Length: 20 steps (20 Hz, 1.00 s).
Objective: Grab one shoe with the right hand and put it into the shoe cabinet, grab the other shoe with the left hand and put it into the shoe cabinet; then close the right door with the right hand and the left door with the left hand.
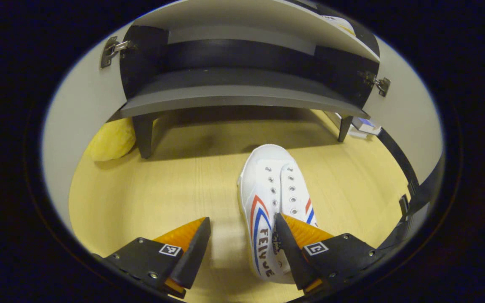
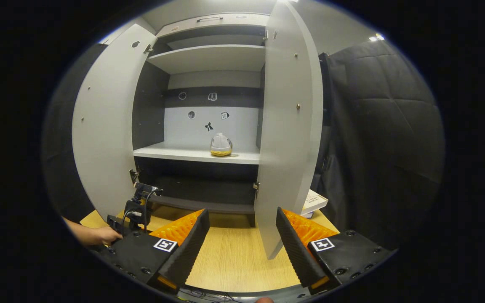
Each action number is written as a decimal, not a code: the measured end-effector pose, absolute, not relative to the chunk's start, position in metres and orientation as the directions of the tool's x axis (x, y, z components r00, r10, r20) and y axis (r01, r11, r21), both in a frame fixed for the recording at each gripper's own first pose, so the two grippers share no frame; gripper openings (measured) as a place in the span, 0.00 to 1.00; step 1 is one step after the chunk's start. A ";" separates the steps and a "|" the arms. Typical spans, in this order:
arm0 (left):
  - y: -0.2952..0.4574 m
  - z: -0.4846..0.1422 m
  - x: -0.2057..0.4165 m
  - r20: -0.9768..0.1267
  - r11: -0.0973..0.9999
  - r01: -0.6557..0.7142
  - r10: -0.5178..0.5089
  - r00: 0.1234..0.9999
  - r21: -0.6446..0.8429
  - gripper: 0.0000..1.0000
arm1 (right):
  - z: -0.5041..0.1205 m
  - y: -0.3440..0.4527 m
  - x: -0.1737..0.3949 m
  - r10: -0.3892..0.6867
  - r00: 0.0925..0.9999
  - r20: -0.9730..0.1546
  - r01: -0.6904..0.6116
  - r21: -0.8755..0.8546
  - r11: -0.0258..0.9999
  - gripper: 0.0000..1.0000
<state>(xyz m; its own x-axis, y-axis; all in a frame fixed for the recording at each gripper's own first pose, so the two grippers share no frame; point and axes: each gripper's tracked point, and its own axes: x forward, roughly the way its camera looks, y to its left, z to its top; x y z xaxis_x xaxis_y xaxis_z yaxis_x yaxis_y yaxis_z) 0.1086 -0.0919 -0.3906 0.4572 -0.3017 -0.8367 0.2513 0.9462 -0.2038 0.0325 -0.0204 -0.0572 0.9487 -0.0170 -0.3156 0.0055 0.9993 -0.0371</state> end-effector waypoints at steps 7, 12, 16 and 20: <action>-0.111 -0.395 0.103 -0.822 0.919 0.296 -0.372 0.430 -0.261 0.36 | -0.061 -0.008 0.035 0.004 0.945 -0.326 -0.017 -0.036 0.999 0.99; -0.107 -0.386 0.109 -0.783 0.930 0.282 -0.354 0.512 -0.236 0.02 | -0.063 0.003 0.034 0.031 0.944 -0.328 -0.046 -0.039 0.998 0.99; -0.099 -0.355 0.120 -0.732 0.928 0.278 -0.367 0.574 -0.248 0.02 | -0.058 0.007 0.031 0.047 0.946 -0.320 -0.064 -0.044 0.997 0.99; -0.079 -0.325 0.127 -0.684 0.929 0.272 -0.369 0.629 -0.251 0.01 | -0.050 0.012 0.029 0.057 0.952 -0.300 -0.071 -0.036 0.997 0.97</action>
